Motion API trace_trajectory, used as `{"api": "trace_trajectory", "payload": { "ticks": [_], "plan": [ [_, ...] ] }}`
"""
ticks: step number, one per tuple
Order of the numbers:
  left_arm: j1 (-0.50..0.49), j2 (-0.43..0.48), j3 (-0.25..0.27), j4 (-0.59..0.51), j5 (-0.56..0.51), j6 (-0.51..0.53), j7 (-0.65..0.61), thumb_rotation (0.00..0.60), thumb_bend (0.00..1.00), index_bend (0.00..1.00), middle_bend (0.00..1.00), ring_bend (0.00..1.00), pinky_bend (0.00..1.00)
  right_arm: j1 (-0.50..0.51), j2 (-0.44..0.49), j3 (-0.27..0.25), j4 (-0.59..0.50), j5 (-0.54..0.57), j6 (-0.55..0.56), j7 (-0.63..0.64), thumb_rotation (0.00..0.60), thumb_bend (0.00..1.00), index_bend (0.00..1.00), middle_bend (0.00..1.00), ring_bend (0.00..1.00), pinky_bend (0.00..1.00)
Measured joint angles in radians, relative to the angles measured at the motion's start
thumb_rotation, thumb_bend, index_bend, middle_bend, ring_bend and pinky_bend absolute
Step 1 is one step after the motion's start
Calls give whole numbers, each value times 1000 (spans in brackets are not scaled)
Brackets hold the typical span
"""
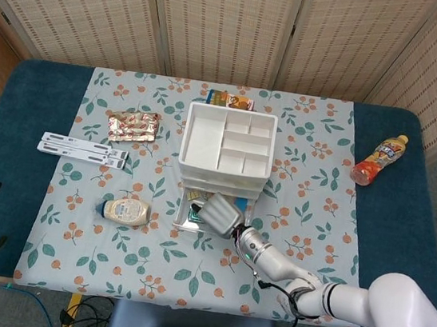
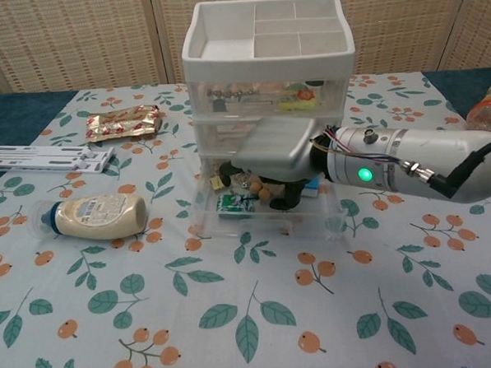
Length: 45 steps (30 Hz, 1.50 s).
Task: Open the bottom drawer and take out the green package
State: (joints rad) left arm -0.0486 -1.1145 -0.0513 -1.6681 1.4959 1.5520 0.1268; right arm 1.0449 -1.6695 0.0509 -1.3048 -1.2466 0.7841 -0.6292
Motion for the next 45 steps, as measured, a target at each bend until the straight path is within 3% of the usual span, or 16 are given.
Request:
{"api": "trace_trajectory", "payload": {
  "ticks": [16,37,45],
  "plan": [
    [1,1,2,-2,-3,-5,6,600,178,80,128,144,145,-4,-77,29,110,-29,-16,96,600,256,283,962,1000,1000],
    [5,3,2,0,-14,-9,6,600,177,81,128,144,145,8,-153,55,232,-83,-36,204,600,290,360,969,1000,1000],
    [5,2,0,3,-17,-10,5,600,177,84,128,144,145,12,-173,61,269,-94,-44,224,600,355,466,980,1000,1000]
  ]
}}
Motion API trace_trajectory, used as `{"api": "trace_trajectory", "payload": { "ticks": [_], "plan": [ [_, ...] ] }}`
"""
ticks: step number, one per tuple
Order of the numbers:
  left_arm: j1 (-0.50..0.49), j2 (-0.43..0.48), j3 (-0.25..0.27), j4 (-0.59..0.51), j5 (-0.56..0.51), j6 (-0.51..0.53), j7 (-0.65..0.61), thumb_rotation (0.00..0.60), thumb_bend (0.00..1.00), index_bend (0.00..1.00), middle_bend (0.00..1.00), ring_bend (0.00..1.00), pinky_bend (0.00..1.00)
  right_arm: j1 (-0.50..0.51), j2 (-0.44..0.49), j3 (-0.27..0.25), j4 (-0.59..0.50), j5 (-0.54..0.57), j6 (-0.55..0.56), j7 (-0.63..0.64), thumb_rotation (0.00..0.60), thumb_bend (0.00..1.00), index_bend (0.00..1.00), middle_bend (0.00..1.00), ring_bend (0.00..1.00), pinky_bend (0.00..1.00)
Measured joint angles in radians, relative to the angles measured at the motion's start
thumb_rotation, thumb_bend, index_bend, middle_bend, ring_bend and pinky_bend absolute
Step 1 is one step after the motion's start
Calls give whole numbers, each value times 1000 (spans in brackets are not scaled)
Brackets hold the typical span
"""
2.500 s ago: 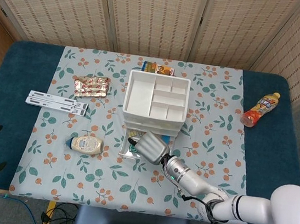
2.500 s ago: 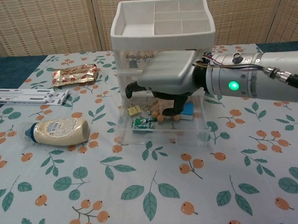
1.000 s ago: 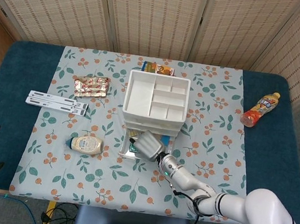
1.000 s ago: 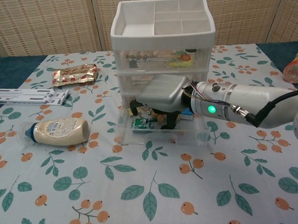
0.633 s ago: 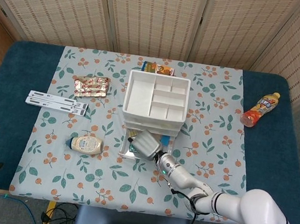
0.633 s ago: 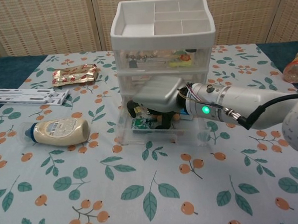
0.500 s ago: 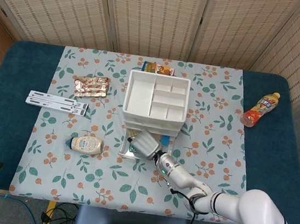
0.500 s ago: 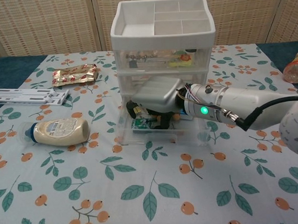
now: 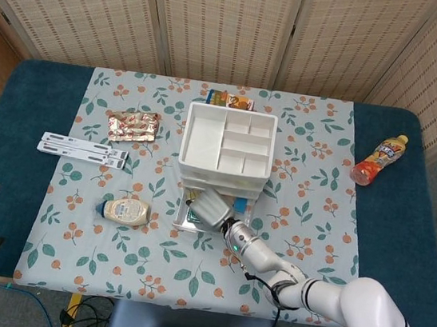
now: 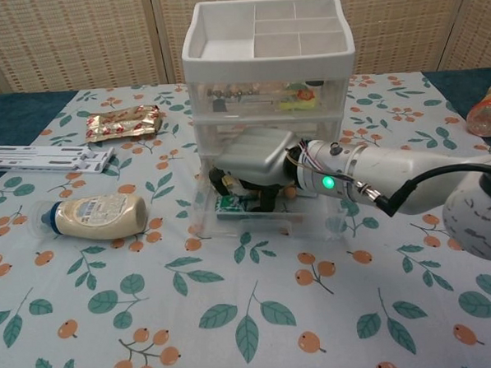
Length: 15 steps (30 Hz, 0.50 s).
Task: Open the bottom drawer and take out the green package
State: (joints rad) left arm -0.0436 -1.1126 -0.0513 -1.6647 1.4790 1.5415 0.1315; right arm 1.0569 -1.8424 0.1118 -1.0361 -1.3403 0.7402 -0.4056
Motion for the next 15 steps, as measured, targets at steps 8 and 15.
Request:
{"api": "trace_trajectory", "payload": {
  "ticks": [8,15],
  "plan": [
    [-1,0,0,3,-1,-2,-1,600,177,84,128,144,145,0,-12,2,23,-19,5,26,600,484,567,995,1000,1000],
    [0,-1,0,4,-1,-2,-2,600,177,84,128,144,145,-4,-11,0,22,-42,21,47,600,561,598,1000,1000,1000]
  ]
}}
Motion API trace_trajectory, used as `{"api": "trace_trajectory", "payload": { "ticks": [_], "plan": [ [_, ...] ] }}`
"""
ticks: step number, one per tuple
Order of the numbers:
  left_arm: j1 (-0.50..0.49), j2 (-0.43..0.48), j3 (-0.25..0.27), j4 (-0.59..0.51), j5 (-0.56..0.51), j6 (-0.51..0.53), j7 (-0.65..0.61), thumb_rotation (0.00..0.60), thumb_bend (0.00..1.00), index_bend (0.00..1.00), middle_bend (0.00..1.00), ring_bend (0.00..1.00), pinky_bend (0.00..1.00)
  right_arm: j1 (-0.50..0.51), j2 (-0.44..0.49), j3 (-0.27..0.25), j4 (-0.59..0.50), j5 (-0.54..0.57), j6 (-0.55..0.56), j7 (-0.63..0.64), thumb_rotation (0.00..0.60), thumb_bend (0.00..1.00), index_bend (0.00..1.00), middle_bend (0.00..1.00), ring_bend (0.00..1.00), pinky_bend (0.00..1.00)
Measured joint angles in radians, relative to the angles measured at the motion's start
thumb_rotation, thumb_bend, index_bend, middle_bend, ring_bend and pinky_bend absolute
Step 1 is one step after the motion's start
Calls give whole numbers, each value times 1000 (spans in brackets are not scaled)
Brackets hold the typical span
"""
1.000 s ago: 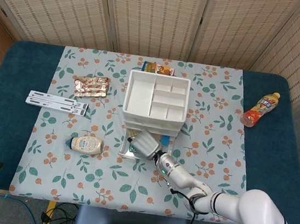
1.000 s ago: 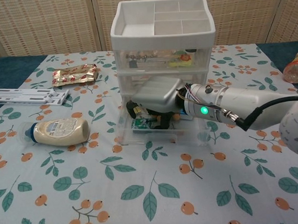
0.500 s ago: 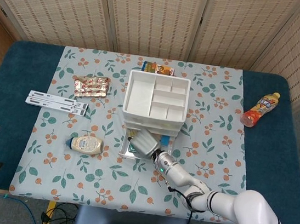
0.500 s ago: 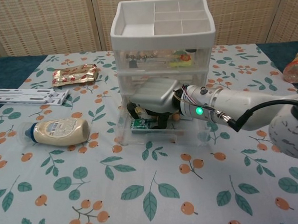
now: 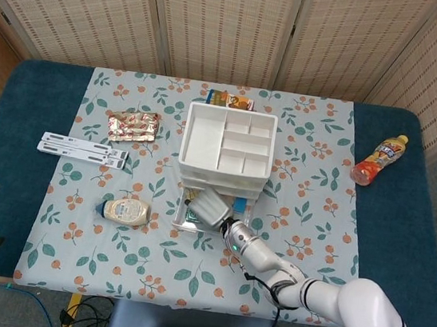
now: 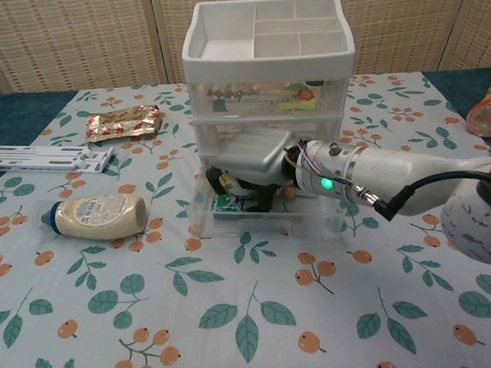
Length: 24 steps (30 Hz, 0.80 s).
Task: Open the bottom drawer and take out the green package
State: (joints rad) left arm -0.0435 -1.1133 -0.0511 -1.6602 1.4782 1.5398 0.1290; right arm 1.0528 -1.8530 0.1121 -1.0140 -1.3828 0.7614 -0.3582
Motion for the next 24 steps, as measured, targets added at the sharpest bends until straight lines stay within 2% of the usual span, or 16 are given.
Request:
{"api": "trace_trajectory", "payload": {
  "ticks": [14,24],
  "plan": [
    [-10,-1,-4,-5,12,-3,-1,600,177,84,128,144,145,-50,114,-20,-159,-56,100,-44,600,566,598,1000,1000,1000],
    [-19,-2,-5,-17,20,-9,13,600,177,84,128,144,145,-122,244,-51,-365,-112,202,-37,600,567,598,1000,1000,1000]
  ]
}}
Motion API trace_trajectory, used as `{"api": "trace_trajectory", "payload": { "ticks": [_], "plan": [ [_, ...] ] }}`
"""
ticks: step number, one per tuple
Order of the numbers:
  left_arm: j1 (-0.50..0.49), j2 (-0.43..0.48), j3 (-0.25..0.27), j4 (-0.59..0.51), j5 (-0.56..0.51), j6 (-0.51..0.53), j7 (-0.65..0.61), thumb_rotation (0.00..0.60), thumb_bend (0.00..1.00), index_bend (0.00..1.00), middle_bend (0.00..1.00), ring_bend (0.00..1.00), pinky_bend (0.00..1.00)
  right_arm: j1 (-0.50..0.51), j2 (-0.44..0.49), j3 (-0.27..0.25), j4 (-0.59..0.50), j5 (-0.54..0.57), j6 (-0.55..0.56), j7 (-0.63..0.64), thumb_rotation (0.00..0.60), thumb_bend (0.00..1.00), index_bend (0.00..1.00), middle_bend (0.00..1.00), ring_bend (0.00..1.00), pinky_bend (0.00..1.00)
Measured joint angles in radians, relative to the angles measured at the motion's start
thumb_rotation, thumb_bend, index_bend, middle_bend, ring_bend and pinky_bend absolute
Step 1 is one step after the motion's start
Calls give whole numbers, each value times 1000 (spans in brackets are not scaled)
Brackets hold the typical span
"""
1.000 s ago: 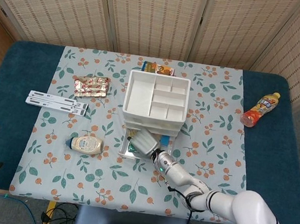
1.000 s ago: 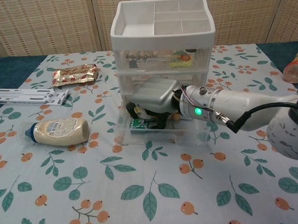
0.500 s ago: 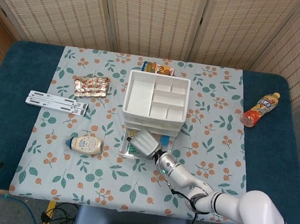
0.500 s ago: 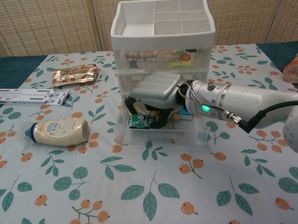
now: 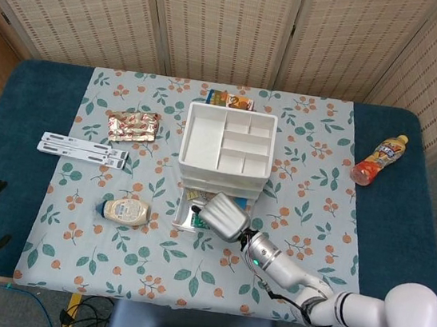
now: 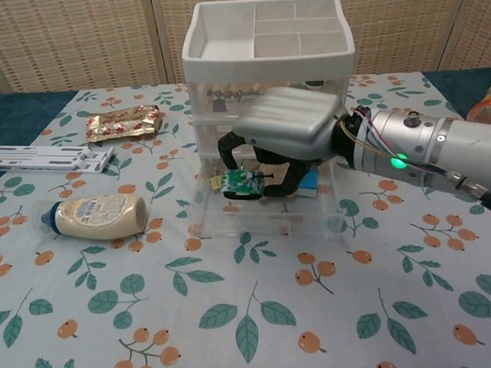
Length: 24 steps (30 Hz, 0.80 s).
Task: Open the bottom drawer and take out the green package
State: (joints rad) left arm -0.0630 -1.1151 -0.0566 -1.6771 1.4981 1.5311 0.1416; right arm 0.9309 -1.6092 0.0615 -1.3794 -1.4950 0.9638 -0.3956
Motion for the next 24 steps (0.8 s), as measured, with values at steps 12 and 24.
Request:
{"api": "trace_trajectory", "payload": {
  "ticks": [12,24],
  "plan": [
    [0,1,2,-9,8,6,4,600,177,84,128,144,145,-61,49,-101,-49,-108,16,15,600,566,598,995,1000,1000],
    [7,2,6,-3,5,13,-3,600,177,84,128,144,145,-85,6,-122,21,-142,0,5,600,565,213,950,1000,1000]
  ]
}}
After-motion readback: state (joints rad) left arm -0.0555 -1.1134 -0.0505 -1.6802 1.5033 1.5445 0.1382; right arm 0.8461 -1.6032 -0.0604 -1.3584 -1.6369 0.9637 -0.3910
